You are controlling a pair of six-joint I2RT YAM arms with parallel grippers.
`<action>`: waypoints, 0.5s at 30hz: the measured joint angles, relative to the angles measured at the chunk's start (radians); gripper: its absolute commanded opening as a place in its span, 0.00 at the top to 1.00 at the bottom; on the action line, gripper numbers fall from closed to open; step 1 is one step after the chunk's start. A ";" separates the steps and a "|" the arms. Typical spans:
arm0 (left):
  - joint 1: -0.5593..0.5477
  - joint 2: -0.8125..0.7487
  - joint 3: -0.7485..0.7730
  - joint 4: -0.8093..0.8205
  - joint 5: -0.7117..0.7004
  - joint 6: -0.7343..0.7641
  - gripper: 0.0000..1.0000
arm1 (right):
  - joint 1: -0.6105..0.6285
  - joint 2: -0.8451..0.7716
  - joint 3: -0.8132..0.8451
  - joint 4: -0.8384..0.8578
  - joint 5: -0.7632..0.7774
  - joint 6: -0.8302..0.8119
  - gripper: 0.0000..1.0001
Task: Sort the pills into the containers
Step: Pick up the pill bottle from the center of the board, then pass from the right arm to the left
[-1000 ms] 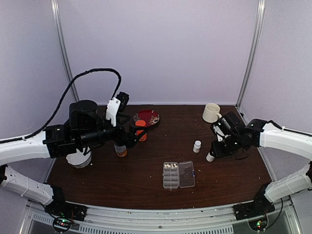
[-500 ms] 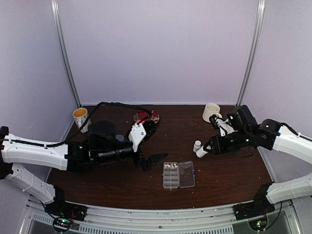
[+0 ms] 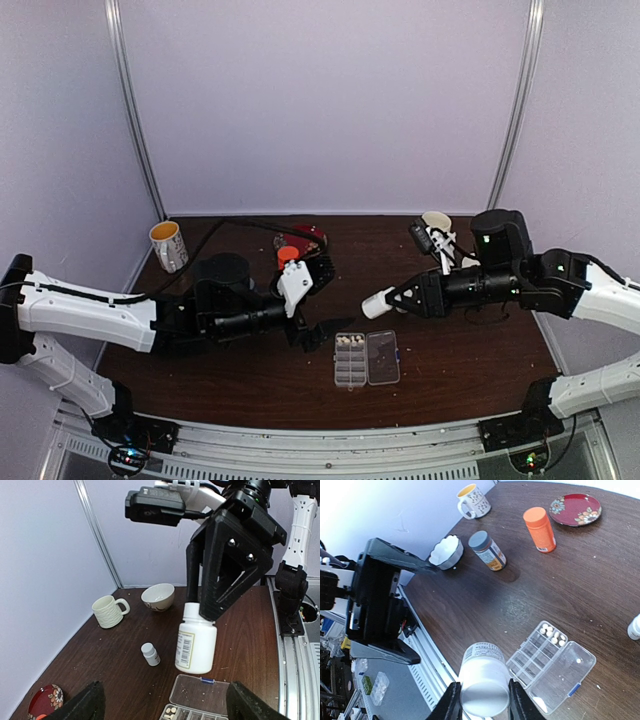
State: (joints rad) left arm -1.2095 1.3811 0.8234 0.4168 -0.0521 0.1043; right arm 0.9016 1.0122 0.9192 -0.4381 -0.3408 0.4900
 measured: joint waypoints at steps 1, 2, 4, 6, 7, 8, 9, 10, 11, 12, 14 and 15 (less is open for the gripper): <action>-0.001 0.000 0.000 0.005 0.008 0.003 0.14 | 0.014 0.002 0.008 0.011 0.000 0.004 0.89; -0.002 0.000 0.000 0.009 0.013 0.007 0.14 | 0.027 0.003 0.015 0.027 0.000 0.008 0.89; -0.004 0.000 0.000 0.012 0.031 0.014 0.13 | 0.044 0.005 0.025 0.053 0.000 0.015 0.89; -0.005 0.001 0.000 0.014 0.049 0.018 0.14 | 0.059 0.006 0.028 0.081 -0.001 0.017 0.89; -0.005 0.001 0.000 0.016 0.056 0.019 0.14 | 0.065 0.007 0.028 0.091 -0.002 0.019 0.89; -0.007 0.002 0.000 0.018 0.061 0.021 0.15 | 0.071 0.010 0.029 0.102 -0.002 0.021 0.89; -0.008 0.002 0.000 0.019 0.068 0.022 0.16 | 0.077 0.015 0.031 0.110 -0.003 0.024 0.89; -0.008 0.003 0.000 0.023 0.073 0.023 0.18 | 0.082 0.021 0.033 0.116 -0.003 0.027 0.89; -0.009 0.007 0.002 0.027 0.077 0.024 0.19 | 0.085 0.027 0.037 0.119 -0.003 0.030 0.89; -0.010 0.010 0.003 0.030 0.082 0.026 0.21 | 0.090 0.034 0.041 0.121 -0.003 0.032 0.89; -0.010 0.015 0.003 0.032 0.090 0.029 0.23 | 0.100 0.047 0.047 0.129 -0.003 0.034 0.90; -0.010 0.019 0.003 0.032 0.095 0.030 0.24 | 0.103 0.051 0.049 0.131 -0.003 0.034 0.90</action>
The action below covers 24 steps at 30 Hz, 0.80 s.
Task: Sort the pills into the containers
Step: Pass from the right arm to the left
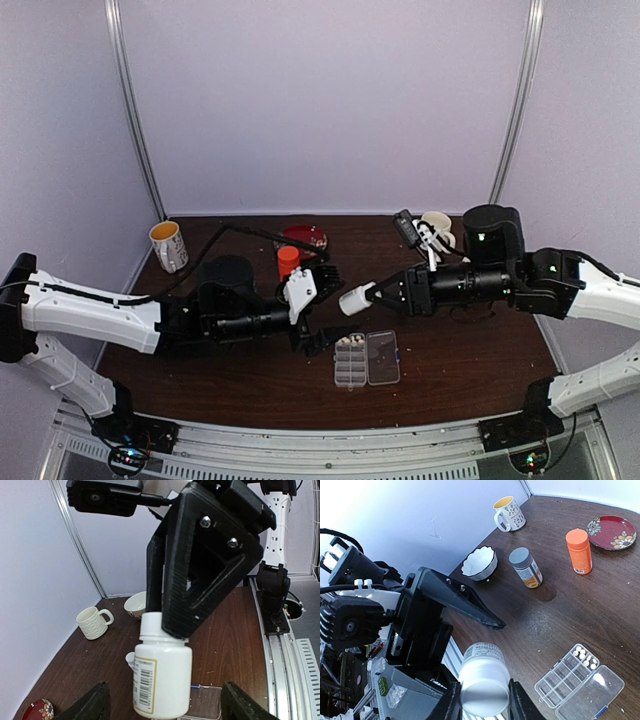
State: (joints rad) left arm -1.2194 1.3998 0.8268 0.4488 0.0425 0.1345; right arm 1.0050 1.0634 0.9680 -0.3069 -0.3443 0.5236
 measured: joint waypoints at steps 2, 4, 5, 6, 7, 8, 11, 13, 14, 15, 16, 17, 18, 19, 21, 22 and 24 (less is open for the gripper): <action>0.000 0.005 0.000 0.000 0.007 0.003 0.27 | 0.006 0.007 0.003 0.006 0.000 0.000 0.90; 0.000 0.008 0.000 0.000 0.011 0.006 0.31 | 0.012 0.008 0.005 0.013 0.000 0.001 0.90; 0.000 0.008 0.000 0.000 0.013 0.007 0.33 | 0.012 0.008 0.006 0.014 -0.001 0.001 0.90; 0.000 0.008 0.000 0.000 0.014 0.008 0.35 | 0.013 0.008 0.006 0.016 -0.001 0.001 0.90; 0.000 0.008 0.000 0.000 0.014 0.008 0.36 | 0.014 0.008 0.008 0.018 -0.001 0.002 0.90; 0.000 0.008 0.000 0.001 0.013 0.010 0.37 | 0.014 0.008 0.008 0.021 -0.001 0.003 0.90; 0.000 0.008 0.000 0.001 0.013 0.011 0.39 | 0.019 0.009 0.008 0.023 -0.002 0.003 0.90; 0.000 0.008 0.000 0.001 0.013 0.011 0.44 | 0.019 0.010 0.008 0.024 -0.002 0.003 0.91; 0.000 0.008 0.000 0.001 0.013 0.011 0.47 | 0.020 0.011 0.008 0.024 -0.002 0.003 0.91; 0.000 0.008 0.000 0.001 0.013 0.013 0.50 | 0.021 0.012 0.008 0.024 -0.002 0.003 0.90; 0.000 0.008 0.000 0.001 0.013 0.014 0.54 | 0.021 0.013 0.008 0.024 -0.002 0.003 0.90; 0.000 0.008 0.000 0.001 0.013 0.015 0.57 | 0.021 0.013 0.008 0.024 -0.002 0.003 0.90; 0.000 0.008 0.000 0.001 0.013 0.015 0.60 | 0.021 0.014 0.008 0.023 -0.002 0.003 0.89; 0.000 0.008 0.000 0.001 0.009 0.016 0.62 | 0.021 0.014 0.008 0.022 -0.003 0.003 0.89; 0.000 0.008 0.000 0.003 0.005 0.017 0.66 | 0.021 0.014 0.008 0.022 -0.004 0.003 0.86; 0.000 0.008 0.000 0.002 0.005 0.018 0.68 | 0.022 0.014 0.008 0.020 -0.003 0.003 0.85; 0.000 0.008 0.000 0.001 0.003 0.018 0.71 | 0.023 0.014 0.008 0.020 -0.004 0.003 0.80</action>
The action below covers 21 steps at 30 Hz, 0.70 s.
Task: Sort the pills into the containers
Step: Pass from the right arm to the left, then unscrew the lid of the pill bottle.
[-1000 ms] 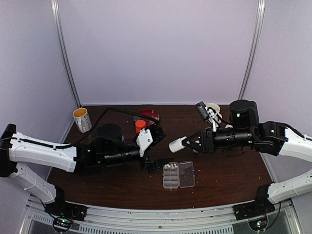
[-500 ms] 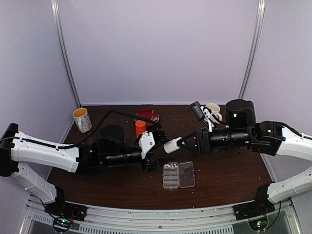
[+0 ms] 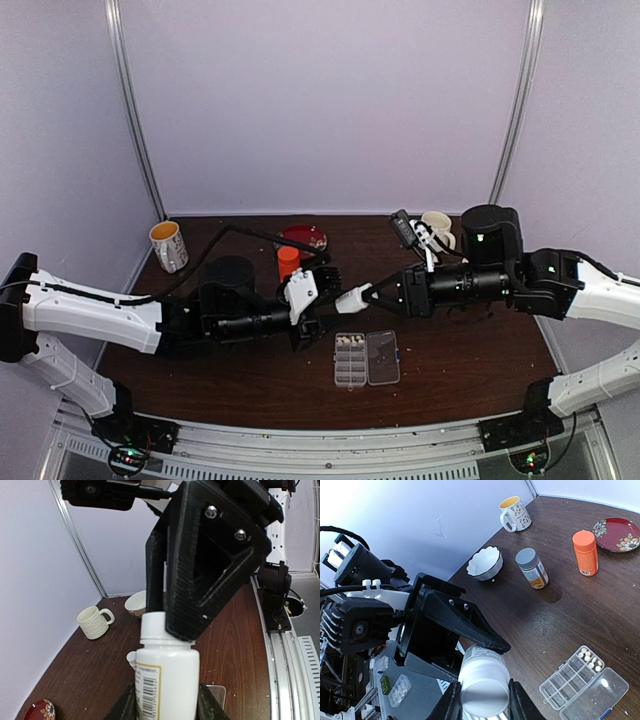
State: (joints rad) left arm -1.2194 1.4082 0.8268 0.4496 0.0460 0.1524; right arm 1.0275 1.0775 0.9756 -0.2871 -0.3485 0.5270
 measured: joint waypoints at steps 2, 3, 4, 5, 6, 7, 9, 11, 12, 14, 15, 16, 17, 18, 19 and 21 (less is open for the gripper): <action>0.000 0.000 0.000 0.000 -0.001 0.002 0.72 | 0.000 0.000 0.000 0.000 0.000 0.000 0.73; 0.000 0.000 0.000 0.000 -0.001 0.003 0.72 | 0.000 0.000 0.000 -0.001 0.000 0.000 0.68; 0.000 0.000 0.000 -0.001 -0.001 0.003 0.72 | 0.000 0.000 0.000 -0.001 0.000 0.000 0.63; 0.000 0.000 0.000 -0.001 -0.001 0.003 0.73 | 0.000 0.000 0.000 -0.001 0.000 0.000 0.57; 0.000 0.000 0.000 -0.001 -0.001 0.003 0.73 | 0.000 0.000 0.000 -0.001 0.000 0.002 0.50; 0.000 0.000 0.000 -0.001 -0.001 0.004 0.73 | 0.000 0.000 0.000 -0.002 0.001 -0.001 0.43; 0.000 0.000 0.000 -0.001 -0.001 0.006 0.73 | 0.001 -0.002 0.002 -0.011 0.007 -0.001 0.30; 0.000 -0.001 0.000 -0.001 -0.001 0.010 0.73 | 0.001 -0.006 0.006 -0.025 0.014 -0.005 0.28; 0.000 -0.001 0.000 -0.001 -0.001 0.011 0.73 | 0.001 -0.010 0.009 -0.037 0.018 -0.003 0.28; 0.000 -0.004 0.000 -0.003 -0.002 0.018 0.73 | 0.001 -0.018 0.029 -0.073 0.031 -0.003 0.30; 0.000 -0.007 0.000 -0.005 -0.003 0.022 0.73 | 0.001 -0.021 0.046 -0.097 0.037 -0.003 0.30; 0.000 -0.011 0.000 -0.006 -0.004 0.026 0.73 | 0.001 -0.023 0.064 -0.117 0.040 0.000 0.30; 0.000 -0.015 0.000 -0.006 -0.006 0.032 0.73 | 0.001 -0.023 0.082 -0.136 0.043 0.004 0.30; 0.000 -0.019 0.000 -0.008 -0.008 0.038 0.73 | 0.001 -0.023 0.103 -0.158 0.047 0.013 0.30; -0.001 -0.023 0.000 -0.009 -0.010 0.046 0.73 | 0.001 -0.023 0.121 -0.177 0.051 0.025 0.30; -0.007 -0.031 0.000 -0.011 -0.024 0.069 0.73 | 0.001 -0.023 0.146 -0.207 0.062 0.056 0.32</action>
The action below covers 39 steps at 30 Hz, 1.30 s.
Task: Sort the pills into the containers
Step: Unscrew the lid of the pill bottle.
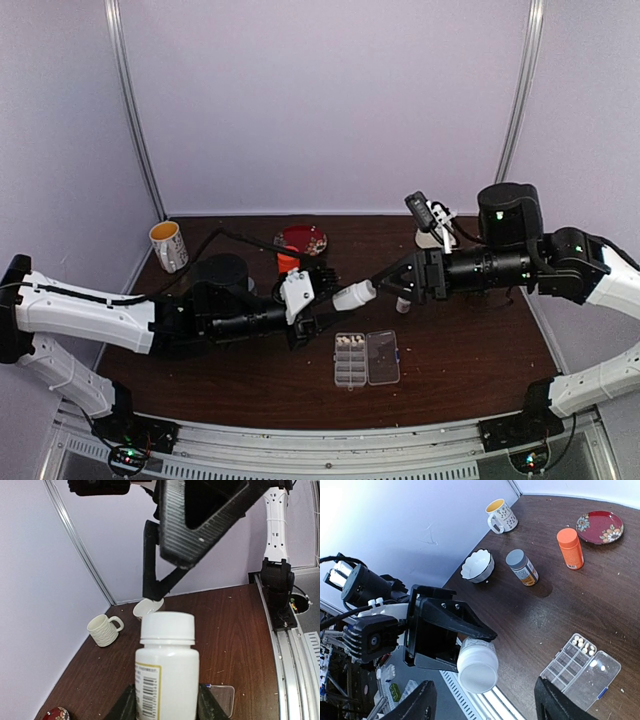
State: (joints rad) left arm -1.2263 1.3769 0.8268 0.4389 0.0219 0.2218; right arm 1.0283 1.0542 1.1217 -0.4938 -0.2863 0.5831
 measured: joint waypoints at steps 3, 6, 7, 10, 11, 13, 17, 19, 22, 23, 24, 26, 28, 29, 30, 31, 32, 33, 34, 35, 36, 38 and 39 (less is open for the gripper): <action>-0.013 -0.007 0.000 -0.008 -0.030 0.040 0.73 | 0.000 0.003 0.007 -0.039 0.003 0.058 0.33; -0.022 -0.011 0.000 -0.026 -0.053 0.078 0.73 | 0.000 0.033 0.019 -0.067 -0.019 0.100 0.35; -0.024 -0.011 0.000 -0.029 -0.060 0.087 0.73 | 0.002 0.049 0.025 -0.069 -0.028 0.110 0.37; -0.024 -0.012 0.000 -0.046 -0.073 0.112 0.73 | 0.007 0.080 0.034 -0.073 -0.039 0.133 0.39; -0.024 -0.012 0.000 -0.051 -0.077 0.118 0.73 | 0.008 0.086 0.034 -0.073 -0.044 0.137 0.42; -0.024 -0.012 0.000 -0.055 -0.082 0.125 0.73 | 0.008 0.091 0.036 -0.074 -0.053 0.148 0.45; -0.025 -0.012 0.000 -0.056 -0.088 0.132 0.73 | 0.009 0.106 0.053 -0.075 -0.060 0.151 0.46; -0.025 -0.012 0.000 -0.056 -0.089 0.134 0.73 | 0.009 0.111 0.054 -0.071 -0.066 0.151 0.51; -0.025 -0.012 0.000 -0.056 -0.089 0.135 0.73 | 0.011 0.121 0.054 -0.070 -0.073 0.154 0.55; -0.025 -0.012 0.000 -0.056 -0.089 0.136 0.73 | 0.012 0.124 0.054 -0.070 -0.076 0.154 0.57; -0.025 -0.012 0.000 -0.056 -0.089 0.136 0.73 | 0.012 0.126 0.054 -0.070 -0.077 0.154 0.60; -0.025 -0.012 0.000 -0.057 -0.089 0.136 0.74 | 0.014 0.133 0.054 -0.068 -0.080 0.154 0.68; -0.025 -0.012 0.000 -0.059 -0.089 0.136 0.74 | 0.015 0.139 0.055 -0.064 -0.085 0.153 0.68; -0.025 -0.012 0.000 -0.062 -0.089 0.136 0.74 | 0.015 0.142 0.055 -0.064 -0.086 0.151 0.69; -0.025 -0.012 0.000 -0.063 -0.088 0.136 0.74 | 0.015 0.142 0.055 -0.064 -0.088 0.150 0.70; -0.025 -0.012 0.000 -0.064 -0.086 0.136 0.74 | 0.015 0.143 0.056 -0.064 -0.089 0.147 0.73; -0.025 -0.012 0.000 -0.065 -0.084 0.135 0.74 | 0.015 0.143 0.056 -0.064 -0.090 0.145 0.76; -0.025 -0.012 0.000 -0.066 -0.084 0.135 0.75 | 0.015 0.143 0.056 -0.065 -0.091 0.137 0.79; -0.025 -0.012 0.000 -0.066 -0.081 0.135 0.76 | 0.015 0.144 0.057 -0.068 -0.092 0.132 0.79; -0.025 -0.012 0.000 -0.066 -0.077 0.131 0.76 | 0.015 0.145 0.061 -0.073 -0.093 0.119 0.79; -0.025 -0.013 0.000 -0.066 -0.073 0.124 0.76 | 0.015 0.148 0.067 -0.081 -0.095 0.100 0.81; -0.022 -0.016 -0.001 -0.060 -0.054 0.101 0.77 | 0.015 0.151 0.081 -0.096 -0.096 0.050 0.81; -0.019 -0.020 -0.002 -0.058 -0.043 0.089 0.78 | 0.016 0.153 0.089 -0.102 -0.098 0.024 0.82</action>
State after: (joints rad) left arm -1.2449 1.3571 0.8249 0.3805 -0.0208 0.3107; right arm 1.0443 1.2068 1.2102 -0.5957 -0.3840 0.6067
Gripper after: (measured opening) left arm 0.331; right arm 0.292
